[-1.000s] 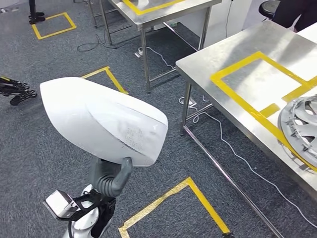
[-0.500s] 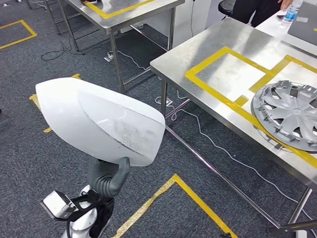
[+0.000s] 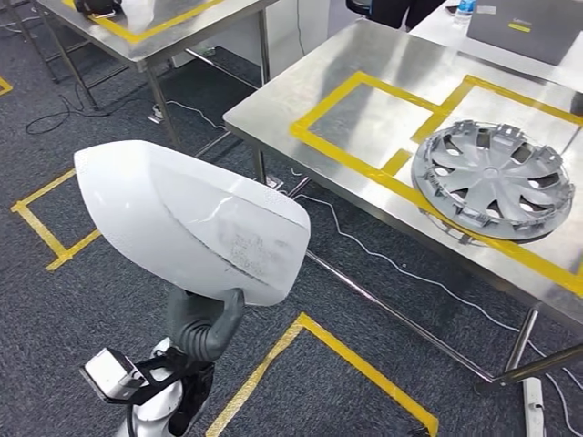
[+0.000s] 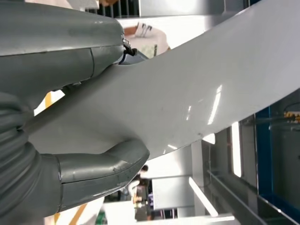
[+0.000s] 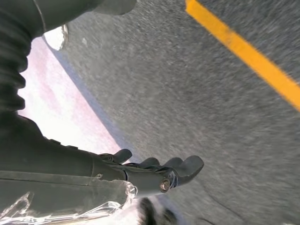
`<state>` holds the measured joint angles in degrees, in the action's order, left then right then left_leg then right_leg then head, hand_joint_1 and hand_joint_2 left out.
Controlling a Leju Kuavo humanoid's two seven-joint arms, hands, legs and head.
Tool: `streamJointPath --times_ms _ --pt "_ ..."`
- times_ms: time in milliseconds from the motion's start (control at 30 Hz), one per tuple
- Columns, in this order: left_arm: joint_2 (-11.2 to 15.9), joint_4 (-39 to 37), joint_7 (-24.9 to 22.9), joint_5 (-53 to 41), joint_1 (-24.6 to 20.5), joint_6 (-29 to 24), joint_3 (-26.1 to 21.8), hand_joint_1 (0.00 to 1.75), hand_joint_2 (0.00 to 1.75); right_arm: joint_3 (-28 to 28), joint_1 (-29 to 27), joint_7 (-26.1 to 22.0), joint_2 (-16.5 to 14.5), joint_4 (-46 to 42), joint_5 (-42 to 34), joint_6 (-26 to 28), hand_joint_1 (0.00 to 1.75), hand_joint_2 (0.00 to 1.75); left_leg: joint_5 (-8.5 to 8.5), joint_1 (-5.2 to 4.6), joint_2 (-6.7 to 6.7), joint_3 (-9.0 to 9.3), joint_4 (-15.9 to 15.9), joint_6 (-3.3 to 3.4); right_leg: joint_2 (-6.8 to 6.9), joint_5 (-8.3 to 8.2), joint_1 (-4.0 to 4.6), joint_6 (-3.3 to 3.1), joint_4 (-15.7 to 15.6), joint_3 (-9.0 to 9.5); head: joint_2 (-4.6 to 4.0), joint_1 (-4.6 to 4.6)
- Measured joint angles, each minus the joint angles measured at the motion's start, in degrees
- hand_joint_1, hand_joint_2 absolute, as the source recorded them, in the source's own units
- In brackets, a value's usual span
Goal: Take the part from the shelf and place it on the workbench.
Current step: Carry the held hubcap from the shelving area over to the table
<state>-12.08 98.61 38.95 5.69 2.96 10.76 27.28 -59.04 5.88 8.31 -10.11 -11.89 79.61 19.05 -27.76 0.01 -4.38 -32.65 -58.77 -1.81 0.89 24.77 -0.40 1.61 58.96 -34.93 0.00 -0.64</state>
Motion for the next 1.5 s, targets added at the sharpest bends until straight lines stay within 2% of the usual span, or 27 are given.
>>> streamJointPath --times_ms 33,100,167,200,233,300,367,400,467,500,533,600,667,700,733,800,867,967,1033,1100,1133,1167,1200,1233,1333,1400,1500 --pt "0.0 0.0 0.0 0.0 0.0 0.0 0.0 1.75 1.75 0.0 0.1 0.1 0.0 0.0 0.0 -0.1 0.0 1.75 -1.39 0.08 1.09 -0.9 -2.1 -0.3 -0.62 -0.16 -0.19 -0.28 -0.1 0.05 0.0 -0.1" --pt "0.1 0.0 0.0 0.0 0.0 0.0 0.0 1.75 1.75 -0.1 0.1 0.2 0.0 0.0 -0.1 -0.3 0.0 1.75 -4.92 0.16 3.09 -4.31 -9.3 -0.6 -1.86 -0.27 -0.3 -0.52 -0.2 -0.03 0.0 -0.33" --pt "0.2 -0.1 0.0 0.0 0.0 0.0 0.0 1.75 1.75 -0.1 0.1 0.2 0.0 0.0 -0.1 -0.3 0.0 1.75 -6.07 0.18 3.66 -7.13 -14.4 -0.66 -3.31 -0.28 -0.31 -0.56 -0.2 -0.06 0.0 -0.4" --pt "0.2 -0.2 0.0 0.0 0.0 0.0 0.0 1.75 1.75 -0.1 0.0 0.3 0.0 0.0 -0.1 -0.3 0.0 1.75 -5.01 0.21 3.8 -7.2 -14.1 -0.6 -4.07 -0.31 -0.33 -0.52 -0.2 -0.04 0.0 -0.39" --pt "0.2 -0.2 0.0 0.0 0.0 0.0 0.0 1.75 1.75 -0.2 0.0 0.3 0.0 0.0 -0.2 -0.4 0.0 1.75 -3.1 0.27 4.09 -6.19 -11.6 -0.51 -4.84 -0.35 -0.37 -0.45 -0.2 -0.01 0.0 -0.39" --pt "0.2 -0.2 0.0 0.0 -0.1 0.1 0.0 1.75 1.75 -0.2 0.1 0.2 0.0 0.0 -0.1 -0.4 0.0 1.75 0.6 0.63 6.38 -2.67 -4.1 -0.33 -6.34 -0.43 -0.39 -0.04 0.0 -0.13 0.0 -0.42" --pt "0.1 -0.2 0.0 0.0 -0.2 0.2 0.0 1.75 1.75 -0.2 0.1 0.2 0.0 0.0 -0.1 -0.4 0.0 1.75 1.75 0.87 8.55 -0.61 0.5 -0.02 -7.55 -0.6 -0.42 0.66 0.0 -0.53 0.0 -0.45" --pt "0.1 -0.2 0.0 0.0 -0.3 0.2 0.0 1.75 1.75 -0.2 0.0 0.2 0.0 0.0 -0.1 -0.4 0.0 1.75 1.63 0.83 8.77 -0.44 1.1 0.28 -8.08 -0.74 -0.5 1.09 -0.1 -0.74 0.0 -0.46" --pt "0.0 -0.3 0.0 0.0 -0.4 0.2 0.0 1.75 1.75 -0.2 -0.3 0.2 0.0 0.0 -0.1 -0.4 0.0 1.75 1.87 0.76 7.67 -0.47 1.2 1.1 -8.15 -0.92 -0.73 1.81 -0.4 -1.12 0.0 -0.5" --pt "0.0 -0.3 0.0 0.0 -0.4 0.2 0.1 1.75 1.75 -0.2 -0.4 0.2 0.1 0.0 -0.1 -0.4 0.0 1.75 1.97 0.8 7.02 -0.41 1.3 1.54 -6.93 -0.38 -0.66 2.07 0.4 -1.61 0.0 -0.3" --pt "0.0 -0.3 0.0 0.0 -0.5 0.2 0.1 1.75 1.75 -0.2 -0.3 0.2 0.1 0.0 0.0 -0.4 0.0 1.75 2.04 0.84 6.29 -0.37 1.4 1.92 -5.27 0.84 -0.55 2.24 2.4 -2.63 0.0 -0.1" --pt "0.0 -0.3 0.0 0.0 -0.5 0.2 0.2 1.75 1.75 -0.2 0.0 0.2 0.1 0.0 0.0 -0.4 0.0 1.75 1.95 0.64 4.83 -0.36 1.5 2.36 -2.15 4.59 -0.4 2.45 9.6 -6.01 0.0 0.31" --pt "0.0 -0.4 0.0 0.0 -0.5 0.2 0.2 1.75 1.75 -0.2 0.0 0.2 0.1 0.0 0.1 -0.4 0.0 1.75 1.86 0.47 3.39 -0.32 1.5 2.45 -1.43 6.65 -0.42 2.59 15.5 -8.64 0.0 0.33" --pt "0.0 -0.4 0.0 0.0 -0.6 0.3 0.3 1.75 1.75 -0.2 0.0 0.2 0.1 0.0 0.1 -0.4 0.0 1.75 1.8 0.44 2.76 -0.26 1.4 2.43 -1.31 6.15 -0.41 2.61 15.5 -8.5 0.0 0.34" --pt "0.0 -0.5 0.0 0.0 -0.6 0.4 0.3 1.75 1.75 -0.2 -0.1 0.2 0.1 0.0 0.1 -0.5 0.0 1.75 1.7 0.43 2.16 -0.14 1.4 2.35 -1.06 4.71 -0.4 2.57 13.2 -7.18 0.0 0.34" --pt "0.0 -0.5 0.0 0.0 -0.9 0.7 0.6 1.75 1.75 -0.2 0.0 0.2 0.1 0.0 0.1 -0.6 0.0 1.75 1.37 0.25 1.1 0.23 1.4 1.94 0.86 1.38 -0.22 2.36 5.3 -2.73 0.0 0.39" --pt "0.0 -0.5 0.0 0.0 -1.2 0.8 0.9 1.75 1.75 -0.2 0.2 0.1 0.1 0.0 0.1 -0.7 0.0 1.75 1.08 -0.11 0.23 0.51 1.3 1.38 2.27 -0.02 -0.01 1.78 0.6 -0.12 0.0 0.28" --pt "0.0 -0.6 0.0 -0.1 -1.5 0.8 1.2 1.75 1.75 -0.2 0.1 0.1 0.1 0.0 0.1 -0.8 0.0 1.75 0.87 -0.15 -0.7 0.7 1.4 0.5 0.9 -0.15 0.05 0.74 0.1 -0.29 0.0 0.11" --pt "0.0 -0.6 0.0 -0.1 -1.6 0.7 1.3 1.75 1.75 -0.2 0.1 0.2 0.1 0.0 0.1 -0.7 0.0 1.75 -0.68 0.04 0.82 -0.06 -0.5 -0.16 -0.23 -0.38 -0.22 0.11 -0.1 -0.31 0.0 0.02" --pt "0.1 -0.6 0.0 -0.1 -1.6 0.6 1.3 1.75 1.75 -0.2 0.2 0.2 0.1 0.0 0.1 -0.7 0.0 1.75 -4.13 0.14 3.0 -3.09 -6.9 -0.51 -1.4 -0.49 -0.41 -0.27 -0.2 -0.32 0.0 -0.2" --pt "0.2 -0.7 0.0 -0.1 -1.6 0.6 1.3 1.75 1.75 -0.2 0.2 0.3 0.1 0.0 0.1 -0.7 0.0 1.75 -5.71 0.15 3.47 -5.08 -10.8 -0.55 -2.03 -0.5 -0.42 -0.34 -0.2 -0.34 0.0 -0.27" --pt "0.3 -0.7 0.0 -0.1 -1.6 0.6 1.3 1.75 1.75 -0.2 0.2 0.3 0.1 0.0 0.1 -0.7 0.0 1.75 -6.44 0.15 3.69 -6.64 -13.7 -0.55 -2.73 -0.5 -0.43 -0.35 -0.2 -0.34 0.0 -0.34" --pt "0.4 -0.7 0.0 -0.1 -1.6 0.5 1.3 1.75 1.75 -0.2 0.1 0.2 0.1 0.0 0.3 -0.6 0.0 1.75 -6.05 0.16 3.79 -7.37 -14.7 -0.5 -3.42 -0.51 -0.44 -0.33 -0.1 -0.32 0.0 -0.34" --pt "0.4 -0.8 0.0 -0.1 -1.6 0.4 1.3 1.75 1.75 -0.2 0.0 0.1 0.1 0.0 0.5 -0.3 0.0 1.75 -4.58 0.2 3.86 -7.0 -13.6 -0.41 -3.97 -0.53 -0.48 -0.29 -0.1 -0.3 0.0 -0.35" --pt "0.5 -0.8 0.0 -0.1 -1.6 0.1 1.4 1.75 1.75 0.1 0.0 -0.4 0.1 0.0 1.6 0.7 0.0 1.75 0.88 0.42 4.54 -2.25 -3.1 -0.12 -5.38 -0.57 -0.5 0.27 0.0 -0.3 0.0 -0.49" --pt "0.4 -0.8 0.0 -0.1 -1.6 0.0 1.4 1.75 1.75 0.2 -0.1 -0.3 0.1 0.0 2.0 1.0 0.0 1.75 1.68 0.41 5.12 -0.78 0.5 0.38 -5.85 -0.6 -0.39 0.96 0.0 -0.5 0.0 -0.61" --pt "0.4 -0.8 0.0 0.1 -1.6 0.0 1.4 1.75 1.75 0.6 -0.3 0.6 0.2 0.0 3.6 2.1 0.0 1.75 1.92 0.4 5.07 -0.81 0.9 1.6 -5.24 -0.38 -0.46 1.88 0.0 -0.78 0.0 -0.54"
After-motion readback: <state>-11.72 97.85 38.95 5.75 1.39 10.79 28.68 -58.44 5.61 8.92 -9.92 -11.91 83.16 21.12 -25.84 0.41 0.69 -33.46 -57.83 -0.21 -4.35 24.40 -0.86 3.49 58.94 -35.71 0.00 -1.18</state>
